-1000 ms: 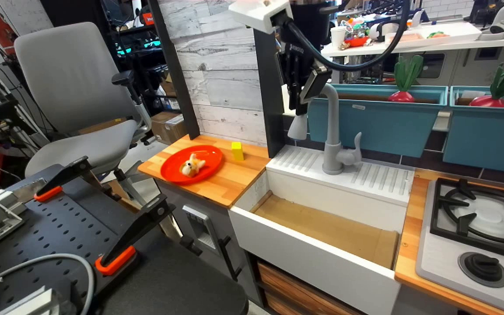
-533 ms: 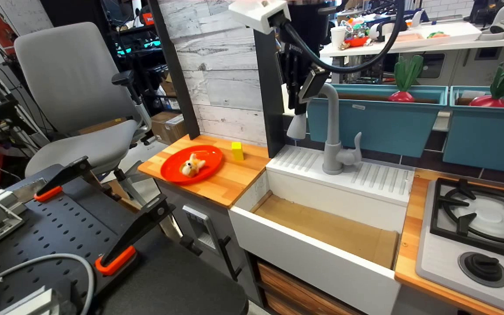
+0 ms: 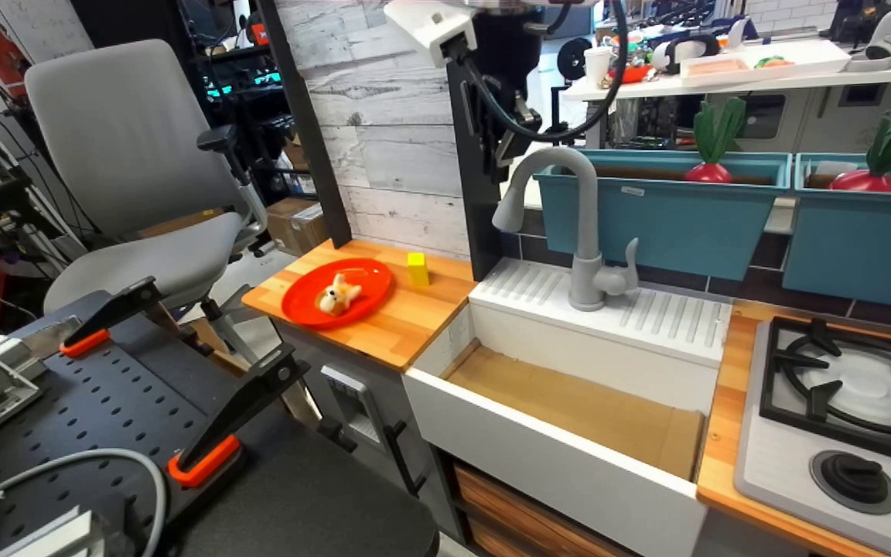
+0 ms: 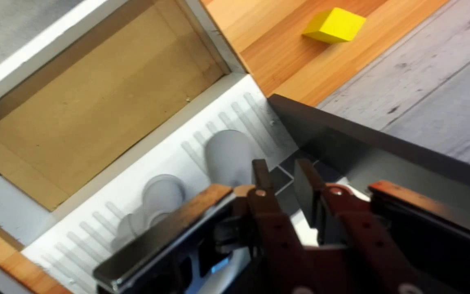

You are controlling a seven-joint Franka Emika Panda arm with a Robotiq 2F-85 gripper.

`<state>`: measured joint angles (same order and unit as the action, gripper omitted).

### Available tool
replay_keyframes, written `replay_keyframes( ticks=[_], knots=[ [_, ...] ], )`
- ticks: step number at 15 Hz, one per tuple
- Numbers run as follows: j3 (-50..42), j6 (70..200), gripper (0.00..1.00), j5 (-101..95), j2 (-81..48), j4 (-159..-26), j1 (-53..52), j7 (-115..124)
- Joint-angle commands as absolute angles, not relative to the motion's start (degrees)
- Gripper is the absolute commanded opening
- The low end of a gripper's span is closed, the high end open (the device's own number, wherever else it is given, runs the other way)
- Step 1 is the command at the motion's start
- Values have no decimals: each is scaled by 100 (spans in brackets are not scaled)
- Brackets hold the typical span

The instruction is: Turn the faucet to the left

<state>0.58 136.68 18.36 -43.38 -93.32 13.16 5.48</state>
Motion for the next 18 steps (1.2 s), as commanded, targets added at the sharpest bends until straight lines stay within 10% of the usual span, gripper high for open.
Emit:
replay_keyframes(
  ticks=[1, 5, 6, 14, 18],
  knots=[
    [364, 13916, 6, 2294, -4543, -8911, 1259, 543],
    [365, 13947, 6, 2355, -4580, -8824, 1293, 500],
    [356, 13908, 48, 2347, -4568, -8842, 1306, 481],
    [278, 14290, 100, 2428, -3898, -9854, 1496, 274],
    [276, 14627, 100, 2464, -3122, -11019, 1619, -233]
  ],
)
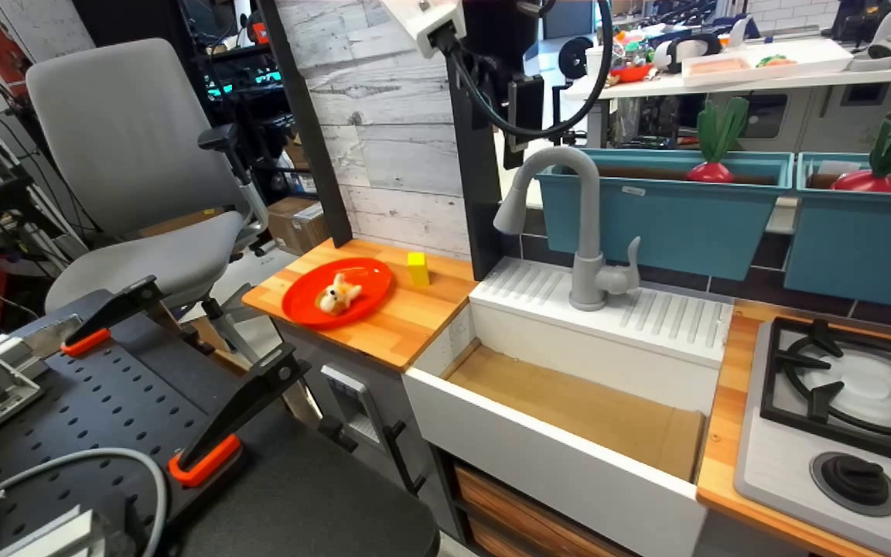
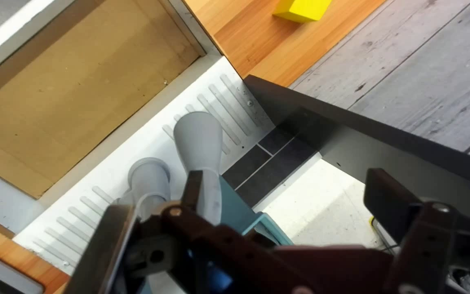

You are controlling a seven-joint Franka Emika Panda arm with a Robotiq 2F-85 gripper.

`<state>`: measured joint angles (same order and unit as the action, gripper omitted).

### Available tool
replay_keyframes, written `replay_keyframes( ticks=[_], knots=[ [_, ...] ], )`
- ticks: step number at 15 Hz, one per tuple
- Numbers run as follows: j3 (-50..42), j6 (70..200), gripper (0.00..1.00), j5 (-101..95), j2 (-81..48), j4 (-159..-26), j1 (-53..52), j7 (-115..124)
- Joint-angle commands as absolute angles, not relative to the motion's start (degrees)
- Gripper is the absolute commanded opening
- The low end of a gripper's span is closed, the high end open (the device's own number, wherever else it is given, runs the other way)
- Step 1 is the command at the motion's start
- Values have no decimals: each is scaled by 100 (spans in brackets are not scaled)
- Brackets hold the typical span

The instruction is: Turn the faucet to the left

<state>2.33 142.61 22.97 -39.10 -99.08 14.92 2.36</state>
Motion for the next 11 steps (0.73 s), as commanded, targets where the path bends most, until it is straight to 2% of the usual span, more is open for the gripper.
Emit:
replay_keyframes(
  ticks=[1, 6, 7, 11],
  knots=[
    [252, 14679, 100, 2407, -2922, -11319, 1627, -383],
    [-7, 15079, 100, 1858, -2052, -12909, 1431, -1119],
    [82, 14725, 100, 2105, -2564, -12091, 1537, -915],
    [43, 14938, 100, 1948, -2221, -12735, 1486, -1060]
  ],
)
